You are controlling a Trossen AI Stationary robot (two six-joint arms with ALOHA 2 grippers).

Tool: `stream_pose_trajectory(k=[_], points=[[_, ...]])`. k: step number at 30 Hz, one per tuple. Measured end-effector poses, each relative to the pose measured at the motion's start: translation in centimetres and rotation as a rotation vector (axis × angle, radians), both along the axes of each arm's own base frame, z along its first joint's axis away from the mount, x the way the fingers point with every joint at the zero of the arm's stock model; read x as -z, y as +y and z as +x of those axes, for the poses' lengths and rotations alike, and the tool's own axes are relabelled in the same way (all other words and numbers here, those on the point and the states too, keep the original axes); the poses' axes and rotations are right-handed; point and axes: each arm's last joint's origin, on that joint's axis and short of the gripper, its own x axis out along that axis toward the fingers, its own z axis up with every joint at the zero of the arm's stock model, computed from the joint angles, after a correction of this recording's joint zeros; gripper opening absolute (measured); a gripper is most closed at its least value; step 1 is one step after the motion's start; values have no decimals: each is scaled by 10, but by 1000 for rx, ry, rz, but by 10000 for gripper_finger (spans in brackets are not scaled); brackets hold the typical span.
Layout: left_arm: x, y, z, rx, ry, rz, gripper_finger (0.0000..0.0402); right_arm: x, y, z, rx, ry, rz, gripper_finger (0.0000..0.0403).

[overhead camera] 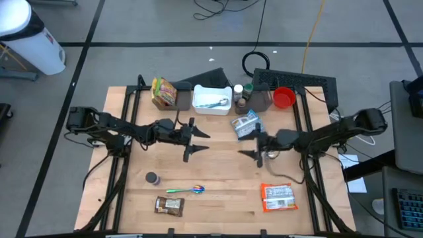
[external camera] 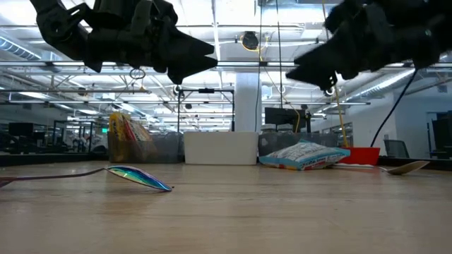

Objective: Pick & Place Food Item
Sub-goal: Put the white and blue spoon into the white bin

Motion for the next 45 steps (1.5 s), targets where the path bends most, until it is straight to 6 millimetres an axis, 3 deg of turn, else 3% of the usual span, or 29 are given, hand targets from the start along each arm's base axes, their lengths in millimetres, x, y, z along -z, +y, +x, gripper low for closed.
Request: stream_pose_trajectory(k=[3,6,11,16,21,27,45], points=[[0,0,0,-1,3,-5,225,-12,5,9,15,328,-66,245],[1,0,0,-2,7,-2,225,-27,10,4,65,591,-120,242],[1,2,0,-52,6,8,225,-42,27,-11,48,794,-123,241],[1,3,0,-87,6,14,225,-31,49,-28,63,921,-219,238],[0,5,0,-112,5,24,225,-19,63,-42,153,1025,-290,231],[0,11,0,-138,5,24,225,4,71,-51,204,1019,-256,226],[2,12,0,-140,23,16,225,52,59,-76,263,1035,-305,211]])
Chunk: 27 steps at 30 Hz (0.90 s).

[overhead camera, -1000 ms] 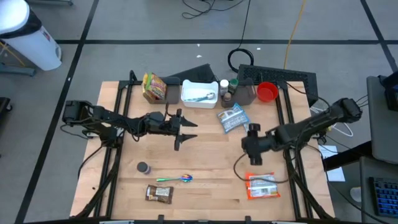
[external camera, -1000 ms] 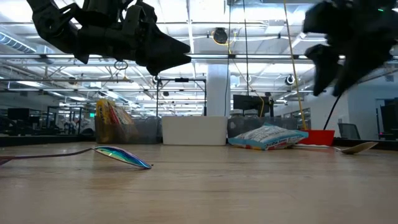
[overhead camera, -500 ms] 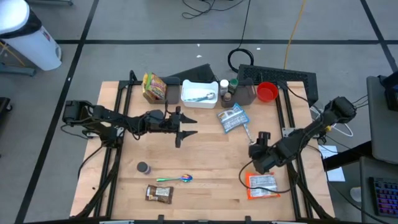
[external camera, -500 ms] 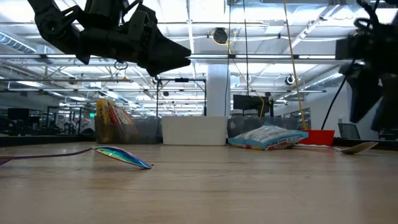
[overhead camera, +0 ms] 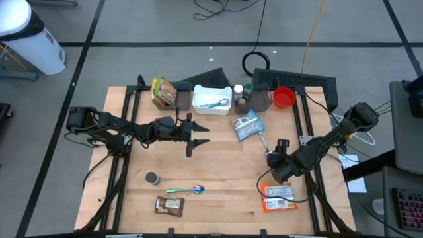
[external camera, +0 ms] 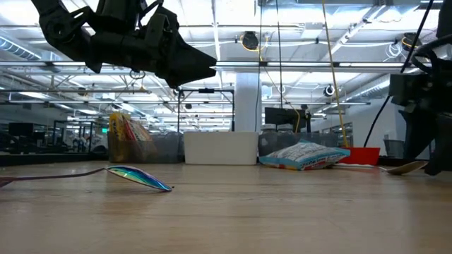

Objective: Pick & Place Food Item
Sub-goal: Put the white and blue spoon into the white bin

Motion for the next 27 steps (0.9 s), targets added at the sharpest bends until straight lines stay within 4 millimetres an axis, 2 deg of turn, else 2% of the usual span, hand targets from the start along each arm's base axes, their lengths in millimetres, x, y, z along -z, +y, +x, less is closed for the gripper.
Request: stream_pose_trajectory(k=[11,17,23,27], points=[[1,0,0,1,8,-3,225,5,-3,0,-83,-22,-90,158],[1,0,0,1,9,-3,225,10,-2,1,-89,-58,-69,106],[1,0,0,1,9,-2,225,9,0,4,-87,-97,-52,20],[1,0,0,3,9,15,225,2,3,10,-94,-128,-46,12]])
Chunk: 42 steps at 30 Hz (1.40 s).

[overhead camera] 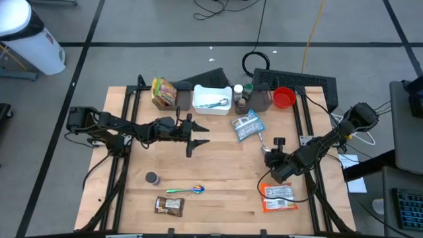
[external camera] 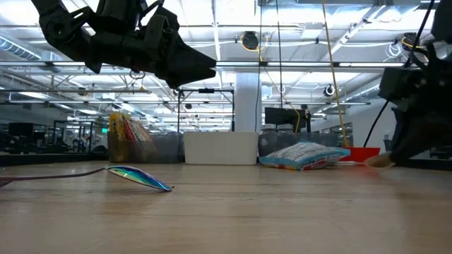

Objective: Pick & Place Food Item
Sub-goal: Put the white and blue spoon into the white bin

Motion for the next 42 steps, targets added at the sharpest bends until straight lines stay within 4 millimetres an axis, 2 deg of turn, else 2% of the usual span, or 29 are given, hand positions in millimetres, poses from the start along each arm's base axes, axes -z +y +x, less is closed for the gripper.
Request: stream_pose_trajectory(k=[5,12,17,23,31,36,42], points=[[-1,1,0,-2,-9,11,225,-27,7,16,-19,-66,46,3],[-1,6,0,-18,-13,44,225,-90,15,37,-89,-245,121,1],[-1,9,-1,-31,-13,42,225,-132,15,37,-130,-376,153,0],[-1,9,-1,-22,-13,59,225,-167,8,30,-166,-529,125,0],[-7,11,2,10,-38,79,225,-188,-11,27,-218,-637,165,0],[-23,19,15,103,14,69,225,-188,-29,36,-256,-613,287,0],[-51,23,34,133,161,187,225,-181,-50,49,-304,-556,375,0]])
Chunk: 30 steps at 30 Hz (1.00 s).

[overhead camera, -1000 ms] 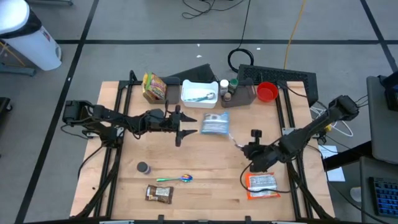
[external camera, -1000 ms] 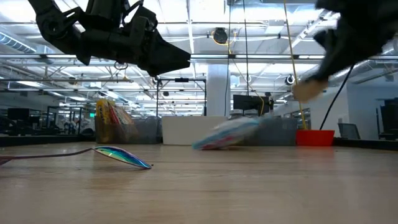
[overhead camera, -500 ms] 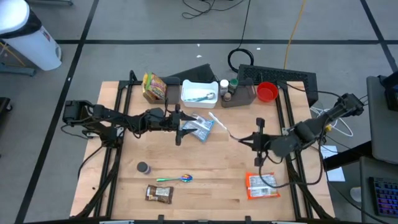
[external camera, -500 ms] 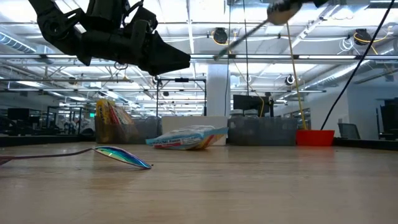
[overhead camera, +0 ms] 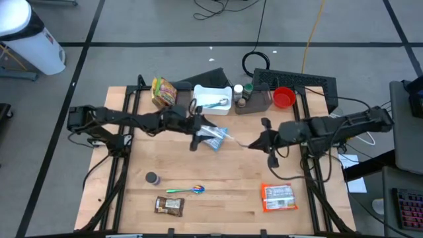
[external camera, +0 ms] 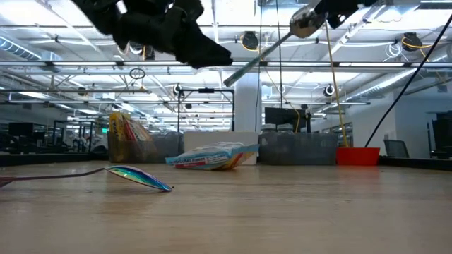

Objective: Pick & Place Food Item
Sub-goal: Put the white and blue spoon into the white bin

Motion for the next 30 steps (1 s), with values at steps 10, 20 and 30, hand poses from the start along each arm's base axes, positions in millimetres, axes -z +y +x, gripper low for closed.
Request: stream_pose_trajectory(k=[10,20,30], points=[[-41,4,8,153,113,-5,225,-1,-33,15,-123,-65,28,0],[-45,28,1,186,154,-133,225,-8,-37,21,-254,-174,33,0],[-44,30,-1,222,172,-184,225,-9,-38,22,-265,-197,3,0]])
